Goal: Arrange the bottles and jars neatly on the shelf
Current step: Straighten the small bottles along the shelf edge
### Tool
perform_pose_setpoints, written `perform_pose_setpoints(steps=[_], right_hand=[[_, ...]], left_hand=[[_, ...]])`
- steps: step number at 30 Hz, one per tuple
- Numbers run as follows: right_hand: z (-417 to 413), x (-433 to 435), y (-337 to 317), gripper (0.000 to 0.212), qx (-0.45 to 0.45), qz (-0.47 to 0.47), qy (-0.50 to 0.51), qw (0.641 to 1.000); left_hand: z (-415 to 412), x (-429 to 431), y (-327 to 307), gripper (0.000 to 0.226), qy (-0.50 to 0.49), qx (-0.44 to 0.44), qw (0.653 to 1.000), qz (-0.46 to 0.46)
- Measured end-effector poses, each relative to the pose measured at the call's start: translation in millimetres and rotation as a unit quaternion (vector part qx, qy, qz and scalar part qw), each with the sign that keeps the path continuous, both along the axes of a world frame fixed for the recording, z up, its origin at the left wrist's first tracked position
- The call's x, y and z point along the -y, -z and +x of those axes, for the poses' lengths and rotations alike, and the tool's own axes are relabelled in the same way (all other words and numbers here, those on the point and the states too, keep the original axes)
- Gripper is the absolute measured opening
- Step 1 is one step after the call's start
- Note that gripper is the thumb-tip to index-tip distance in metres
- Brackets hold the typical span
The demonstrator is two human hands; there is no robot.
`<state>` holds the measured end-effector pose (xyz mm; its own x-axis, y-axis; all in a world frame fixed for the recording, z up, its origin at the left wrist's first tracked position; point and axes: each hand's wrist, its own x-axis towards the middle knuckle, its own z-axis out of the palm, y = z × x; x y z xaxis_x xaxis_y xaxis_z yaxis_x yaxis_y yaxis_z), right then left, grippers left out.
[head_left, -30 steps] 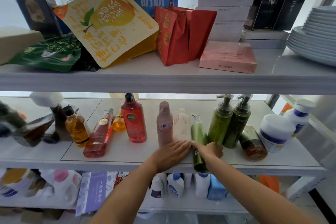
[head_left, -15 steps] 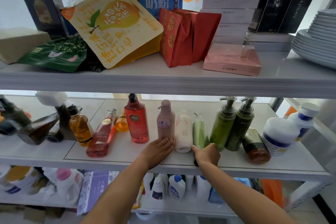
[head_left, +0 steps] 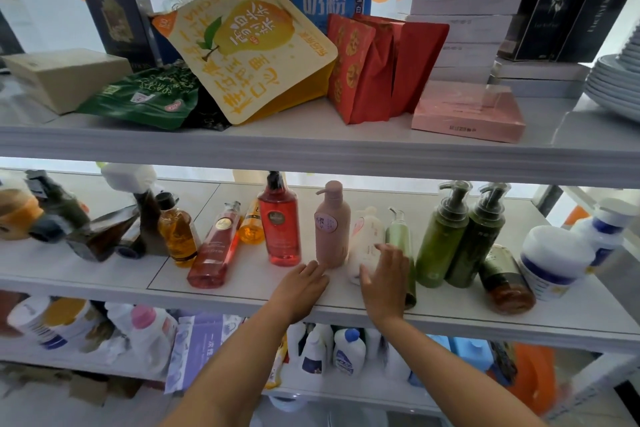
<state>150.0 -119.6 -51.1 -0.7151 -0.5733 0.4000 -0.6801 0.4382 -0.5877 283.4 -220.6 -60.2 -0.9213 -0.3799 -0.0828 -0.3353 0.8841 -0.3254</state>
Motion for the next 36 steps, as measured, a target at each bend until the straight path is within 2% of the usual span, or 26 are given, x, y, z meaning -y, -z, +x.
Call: perform_pose_setpoints(steps=[2,4,7,12,14,17,19,25,28,30,32,34,36], right_hand=[[16.1,4.9,-3.5,0.033,-0.013,-0.009,-0.077,0.997],[32.5,10.2,-5.2,0.026,0.013,0.014,-0.164,0.986],[59.7,19.9,-6.6,0.033,0.072,0.042,-0.259,0.962],[100.0,43.6,-7.2,0.044,0.101,0.099,-0.321,0.937],[113.9,61.3,-8.8,0.044,0.13,0.109,-0.308,0.936],[132.8,91.4,-10.4,0.037,0.217,0.075,-0.223,0.947],[142.7,108.4,-6.9,0.037,0.281,0.07,-0.171,0.942],[166.6,146.7,-3.7,0.043,0.452,0.058,-0.078,0.887],[176.2,162.0,-4.3,0.036,0.518,0.054,-0.064,0.851],[185.3,165.9,-5.0,0.025,0.525,0.076,-0.069,0.845],[195.8,169.2,-6.1,0.004,0.531,0.109,-0.073,0.837],[202.8,174.9,-8.0,0.02,0.507,0.144,-0.082,0.846],[206.9,181.3,-10.4,0.02,0.47,0.17,-0.096,0.86]], left_hand=[[14.0,-4.7,-2.8,0.048,-0.039,-0.016,0.999,0.011],[30.5,-8.6,-5.2,0.044,-0.088,-0.033,0.995,0.017],[54.0,-8.3,-12.2,0.042,-0.171,-0.079,0.982,0.017],[70.9,25.8,-31.1,0.04,-0.233,-0.159,0.959,-0.011],[77.4,47.7,-36.2,0.042,-0.24,-0.168,0.956,-0.014],[88.9,80.8,-36.9,0.045,-0.236,-0.168,0.957,0.004],[94.3,100.4,-32.4,0.045,-0.236,-0.172,0.956,0.02],[99.0,137.5,-15.9,0.064,-0.293,-0.19,0.929,0.126],[94.3,154.7,-15.6,0.071,-0.256,-0.183,0.939,0.136],[90.4,164.0,-15.2,0.08,-0.221,-0.153,0.953,0.14],[86.8,168.0,-14.6,0.081,-0.199,-0.123,0.96,0.151],[85.0,168.3,-15.3,0.079,-0.183,-0.097,0.966,0.155],[83.9,169.9,-13.7,0.071,-0.177,-0.092,0.969,0.147]])
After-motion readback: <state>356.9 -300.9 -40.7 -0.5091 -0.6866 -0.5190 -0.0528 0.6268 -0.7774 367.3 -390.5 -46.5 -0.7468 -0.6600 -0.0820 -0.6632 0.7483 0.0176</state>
